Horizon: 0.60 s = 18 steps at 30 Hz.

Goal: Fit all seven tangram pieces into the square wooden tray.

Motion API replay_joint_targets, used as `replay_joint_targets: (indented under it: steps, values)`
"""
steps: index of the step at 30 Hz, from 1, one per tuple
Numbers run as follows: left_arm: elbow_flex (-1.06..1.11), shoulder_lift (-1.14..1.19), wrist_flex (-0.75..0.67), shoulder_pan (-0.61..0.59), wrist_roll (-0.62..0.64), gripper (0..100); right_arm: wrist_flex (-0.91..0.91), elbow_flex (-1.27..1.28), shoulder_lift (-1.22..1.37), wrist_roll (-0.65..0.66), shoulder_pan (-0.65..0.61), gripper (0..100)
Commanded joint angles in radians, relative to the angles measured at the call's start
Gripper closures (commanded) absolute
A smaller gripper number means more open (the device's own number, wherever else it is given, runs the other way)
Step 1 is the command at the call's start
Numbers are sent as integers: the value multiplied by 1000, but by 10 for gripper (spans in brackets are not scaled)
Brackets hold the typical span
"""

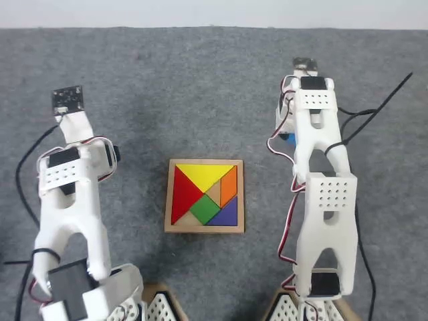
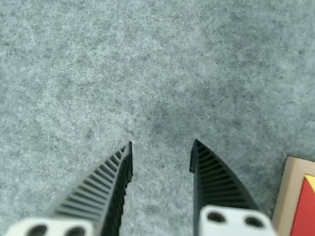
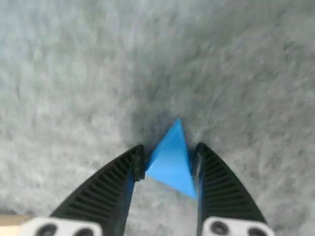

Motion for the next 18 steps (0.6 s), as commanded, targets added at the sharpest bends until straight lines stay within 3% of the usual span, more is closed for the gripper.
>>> replay_joint_targets:
  steps: [1, 12, 18]
  values:
    - [-7, -11, -17, 2, -3, 811, 48, 3, -8, 15, -30, 840]
    - [-7, -12, -17, 2, -3, 811, 105, 3, -10, 92, -24, 834]
    - [-7, -12, -17, 2, -3, 811, 117, 3, -1, 95, -30, 741]
